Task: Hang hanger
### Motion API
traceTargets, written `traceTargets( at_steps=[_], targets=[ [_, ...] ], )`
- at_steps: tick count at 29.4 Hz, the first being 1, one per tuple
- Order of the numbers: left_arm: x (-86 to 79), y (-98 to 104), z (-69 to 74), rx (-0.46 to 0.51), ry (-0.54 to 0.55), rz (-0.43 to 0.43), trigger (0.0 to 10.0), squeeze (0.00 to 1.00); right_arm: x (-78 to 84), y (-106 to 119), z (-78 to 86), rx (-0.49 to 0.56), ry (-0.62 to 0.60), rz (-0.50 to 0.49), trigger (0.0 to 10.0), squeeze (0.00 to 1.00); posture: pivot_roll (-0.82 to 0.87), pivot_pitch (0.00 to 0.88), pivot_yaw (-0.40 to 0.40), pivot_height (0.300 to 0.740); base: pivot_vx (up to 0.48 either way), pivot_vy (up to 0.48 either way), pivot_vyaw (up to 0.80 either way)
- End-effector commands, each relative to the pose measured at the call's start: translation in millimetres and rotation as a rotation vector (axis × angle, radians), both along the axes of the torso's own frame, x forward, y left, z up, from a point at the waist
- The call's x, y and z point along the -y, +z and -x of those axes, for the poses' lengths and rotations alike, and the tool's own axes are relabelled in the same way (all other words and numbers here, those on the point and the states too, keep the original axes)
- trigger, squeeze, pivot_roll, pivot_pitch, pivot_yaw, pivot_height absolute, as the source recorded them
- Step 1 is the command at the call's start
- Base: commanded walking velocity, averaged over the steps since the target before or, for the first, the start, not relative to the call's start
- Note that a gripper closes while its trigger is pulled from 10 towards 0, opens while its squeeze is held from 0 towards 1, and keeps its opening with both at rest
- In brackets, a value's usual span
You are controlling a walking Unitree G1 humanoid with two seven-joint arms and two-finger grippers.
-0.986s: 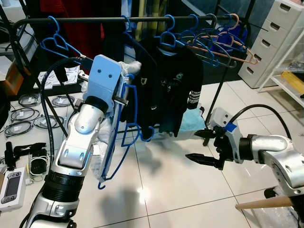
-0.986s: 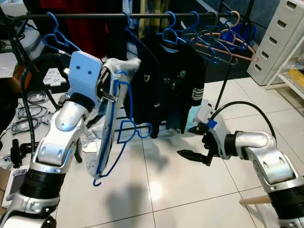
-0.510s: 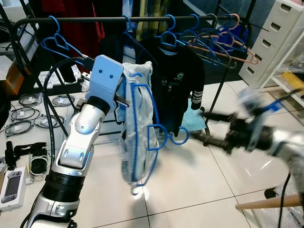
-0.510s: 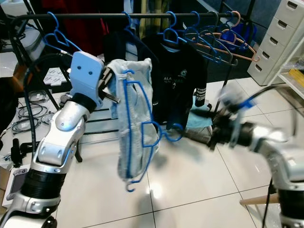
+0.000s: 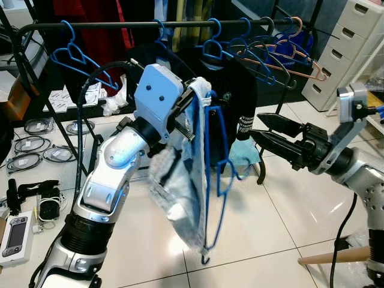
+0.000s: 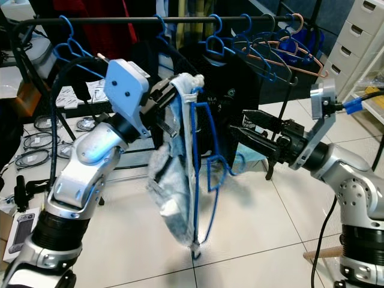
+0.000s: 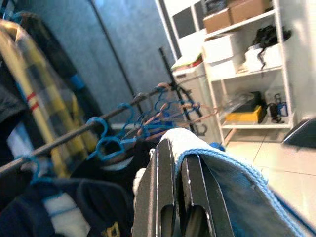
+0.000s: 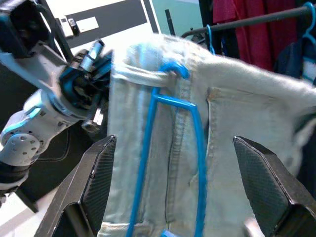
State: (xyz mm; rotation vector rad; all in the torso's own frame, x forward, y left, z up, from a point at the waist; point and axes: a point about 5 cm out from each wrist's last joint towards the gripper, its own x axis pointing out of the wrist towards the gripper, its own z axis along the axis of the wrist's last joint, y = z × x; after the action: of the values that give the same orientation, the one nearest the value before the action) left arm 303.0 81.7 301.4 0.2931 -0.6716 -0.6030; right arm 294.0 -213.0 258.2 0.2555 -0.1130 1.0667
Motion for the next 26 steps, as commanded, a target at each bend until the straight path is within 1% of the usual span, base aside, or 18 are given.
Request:
traceTargets(
  at_steps=[1,4,10,11,12,13,17,19,20,23,24,25,26],
  targets=[
    [1.5,12,6.1,0.072,-0.027,0.011,10.0,0.00,2.5,3,3.0,-0.004,0.035,-0.034,10.0,0.00,-0.08,0.135,0.020,0.740,0.000,0.000,0.00],
    [1.9,14,6.9,0.080,-0.034,0.017,10.0,0.00,6.1,0,8.3,-0.032,0.073,-0.041,10.0,0.00,-0.08,0.139,0.019,0.740,0.000,0.000,0.00],
    [5.0,18,10.3,0.089,-0.063,0.041,10.0,0.00,10.1,-4,7.4,-0.051,0.061,-0.050,10.0,0.00,-0.08,0.142,0.018,0.740,0.000,0.000,0.00],
    [6.9,18,12.1,0.094,-0.078,0.041,10.0,0.00,11.0,-4,6.2,-0.051,0.054,-0.059,9.6,0.00,-0.08,0.142,0.019,0.740,0.000,0.000,0.00],
    [6.9,18,12.1,0.094,-0.078,0.041,10.0,0.00,11.0,-4,6.2,-0.051,0.054,-0.059,9.6,0.00,-0.08,0.142,0.019,0.740,0.000,0.000,0.00],
    [9.7,17,15.2,0.100,-0.111,0.039,10.0,0.00,10.4,-7,3.6,-0.053,0.043,-0.055,5.1,0.00,-0.08,0.142,0.018,0.740,0.000,0.000,0.00],
    [11.2,17,17.1,0.103,-0.137,0.040,10.0,0.00,9.0,-9,1.5,-0.058,0.037,-0.042,5.2,0.00,-0.08,0.142,0.018,0.740,0.000,0.000,0.00],
    [11.3,17,19.7,0.101,-0.175,0.057,10.0,0.00,2.2,-12,0.3,-0.067,0.056,-0.039,4.1,0.00,-0.08,0.142,0.018,0.740,0.000,0.000,0.00],
    [11.0,17,20.4,0.098,-0.186,0.066,10.0,0.00,-1.2,-13,0.1,-0.071,0.067,-0.037,4.1,0.00,-0.08,0.142,0.018,0.740,0.000,0.000,0.00],
    [10.8,17,20.8,0.096,-0.193,0.071,10.0,0.00,-3.3,-13,0.0,-0.074,0.074,-0.036,4.1,0.00,-0.08,0.142,0.018,0.740,0.000,0.000,0.00],
    [10.8,18,21.2,0.095,-0.198,0.079,10.0,0.00,-7.7,-15,1.1,-0.077,0.095,-0.027,3.8,0.00,-0.08,0.142,0.016,0.740,0.000,0.000,0.00],
    [10.8,18,21.2,0.095,-0.198,0.079,10.0,0.00,-7.7,-15,1.1,-0.077,0.095,-0.027,3.8,0.00,-0.08,0.142,0.016,0.740,0.000,0.000,0.00],
    [11.1,18,21.4,0.094,-0.201,0.084,10.0,0.00,-13.0,-17,2.5,-0.083,0.122,-0.011,3.8,0.00,-0.08,0.142,0.014,0.740,0.000,0.000,0.00]
  ],
)
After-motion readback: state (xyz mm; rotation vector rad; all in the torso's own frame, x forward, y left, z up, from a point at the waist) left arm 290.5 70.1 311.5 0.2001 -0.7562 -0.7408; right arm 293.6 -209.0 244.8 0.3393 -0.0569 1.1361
